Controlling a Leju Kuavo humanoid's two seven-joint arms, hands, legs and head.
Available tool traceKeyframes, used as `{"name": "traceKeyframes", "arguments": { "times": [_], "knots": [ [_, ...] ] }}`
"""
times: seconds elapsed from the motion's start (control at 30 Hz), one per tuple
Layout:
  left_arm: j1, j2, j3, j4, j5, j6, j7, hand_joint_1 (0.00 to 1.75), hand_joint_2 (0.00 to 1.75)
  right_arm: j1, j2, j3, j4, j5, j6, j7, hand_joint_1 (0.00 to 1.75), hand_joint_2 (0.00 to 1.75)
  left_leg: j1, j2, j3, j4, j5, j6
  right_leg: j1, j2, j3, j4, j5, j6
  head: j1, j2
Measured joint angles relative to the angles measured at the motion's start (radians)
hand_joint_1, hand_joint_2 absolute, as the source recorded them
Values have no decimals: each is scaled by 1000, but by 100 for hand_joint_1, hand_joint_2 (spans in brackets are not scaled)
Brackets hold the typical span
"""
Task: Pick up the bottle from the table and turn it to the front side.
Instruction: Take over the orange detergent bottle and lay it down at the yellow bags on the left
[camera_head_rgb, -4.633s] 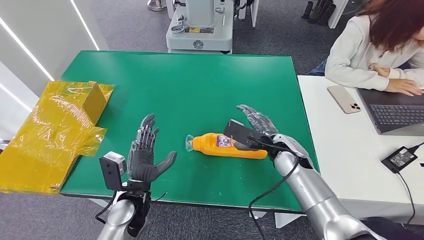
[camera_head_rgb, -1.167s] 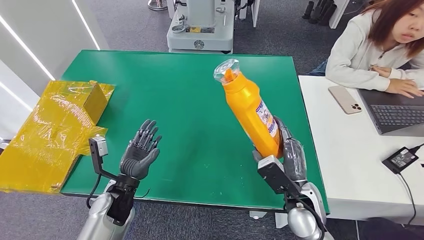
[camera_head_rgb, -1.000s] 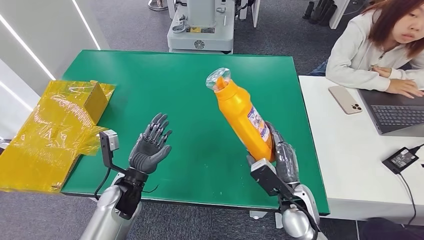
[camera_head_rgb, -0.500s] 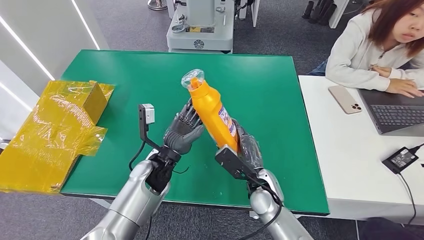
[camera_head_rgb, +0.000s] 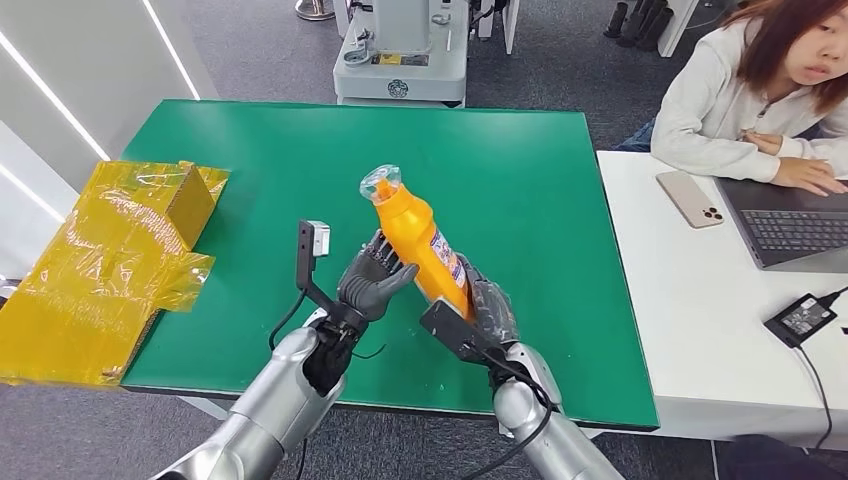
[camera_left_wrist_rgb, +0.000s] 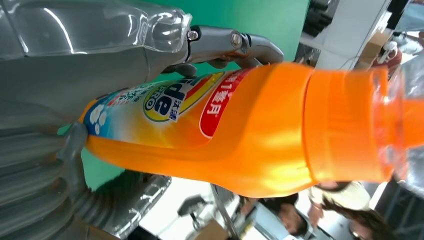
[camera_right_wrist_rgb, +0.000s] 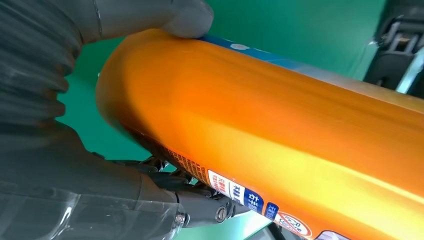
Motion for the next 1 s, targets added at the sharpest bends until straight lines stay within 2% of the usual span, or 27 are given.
{"name": "traceKeyframes", "arguments": {
  "times": [0.27,0.43,0.6,0.73,0.83,1.0],
  "knots": [
    [-6,0,-39,45,-265,247,-133,0,175,3,3,22,-3,18,0,4,175,175,0,0,0,0,0,0,0,0,0,0,0,0,0,0],
    [-9,0,-44,58,-304,292,-147,0,175,6,3,31,-6,17,8,8,175,175,0,0,0,0,0,0,0,0,0,0,0,0,0,0],
    [-15,-1,-43,67,-360,375,-160,3,175,3,0,42,-9,-16,33,7,175,175,0,0,0,0,0,0,0,0,0,0,0,0,0,0],
    [-19,0,-33,80,-310,350,-165,158,175,0,-7,48,-17,-38,40,9,175,175,0,0,0,0,0,0,0,0,0,0,0,0,0,0],
    [-19,-1,-15,84,-275,327,-180,175,175,-1,-10,51,-25,-42,40,11,175,175,0,0,0,0,0,0,0,0,0,0,0,0,0,0],
    [-18,-1,20,85,-200,270,-166,175,175,-5,-12,60,-33,-49,38,12,175,175,0,0,0,0,0,0,0,0,0,0,0,0,0,0]
  ]
}}
